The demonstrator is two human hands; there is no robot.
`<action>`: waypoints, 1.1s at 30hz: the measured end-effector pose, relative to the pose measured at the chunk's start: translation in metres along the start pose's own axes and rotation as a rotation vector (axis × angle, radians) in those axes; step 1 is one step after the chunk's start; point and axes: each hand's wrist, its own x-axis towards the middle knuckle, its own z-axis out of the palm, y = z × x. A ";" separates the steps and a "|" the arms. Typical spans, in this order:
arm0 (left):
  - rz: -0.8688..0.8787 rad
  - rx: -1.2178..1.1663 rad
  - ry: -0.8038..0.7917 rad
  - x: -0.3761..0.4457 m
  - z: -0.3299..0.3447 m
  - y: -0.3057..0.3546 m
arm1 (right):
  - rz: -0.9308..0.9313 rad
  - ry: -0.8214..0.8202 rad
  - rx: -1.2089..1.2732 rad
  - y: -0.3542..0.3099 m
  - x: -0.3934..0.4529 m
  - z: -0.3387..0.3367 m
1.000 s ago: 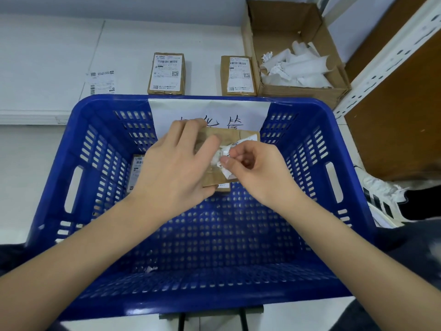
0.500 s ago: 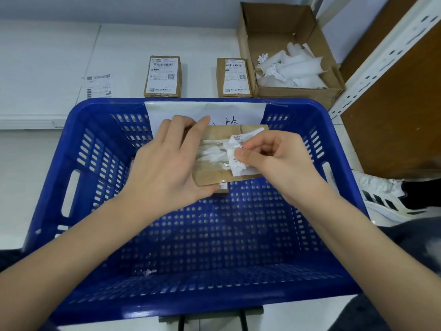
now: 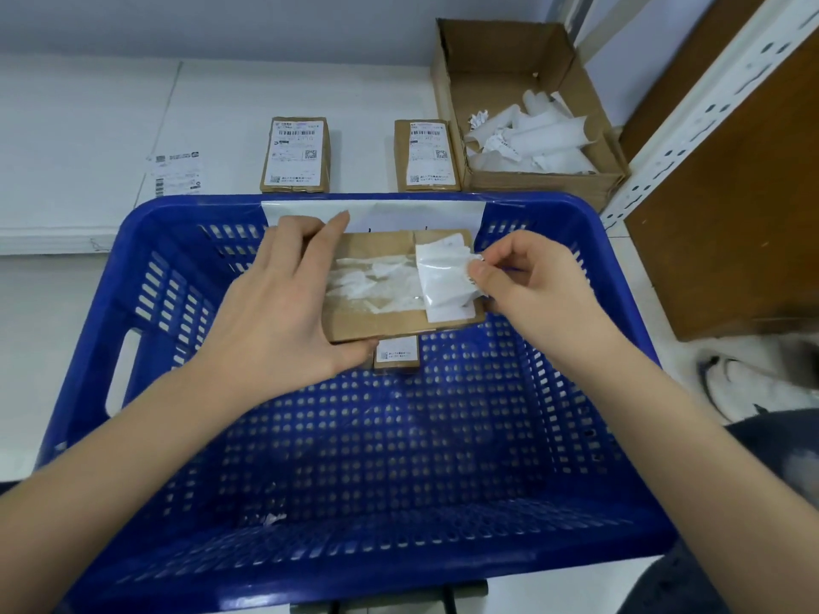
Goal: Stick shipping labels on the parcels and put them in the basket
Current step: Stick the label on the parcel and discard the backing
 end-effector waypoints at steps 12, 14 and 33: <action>0.260 0.212 -0.065 -0.004 0.014 0.002 | -0.070 -0.041 -0.020 -0.002 -0.006 0.020; 0.301 0.185 -0.046 -0.001 0.008 0.002 | -0.082 -0.013 -0.011 -0.002 -0.005 0.018; 0.286 0.137 -0.048 0.001 -0.002 0.002 | -0.153 -0.145 -0.022 -0.011 -0.005 -0.001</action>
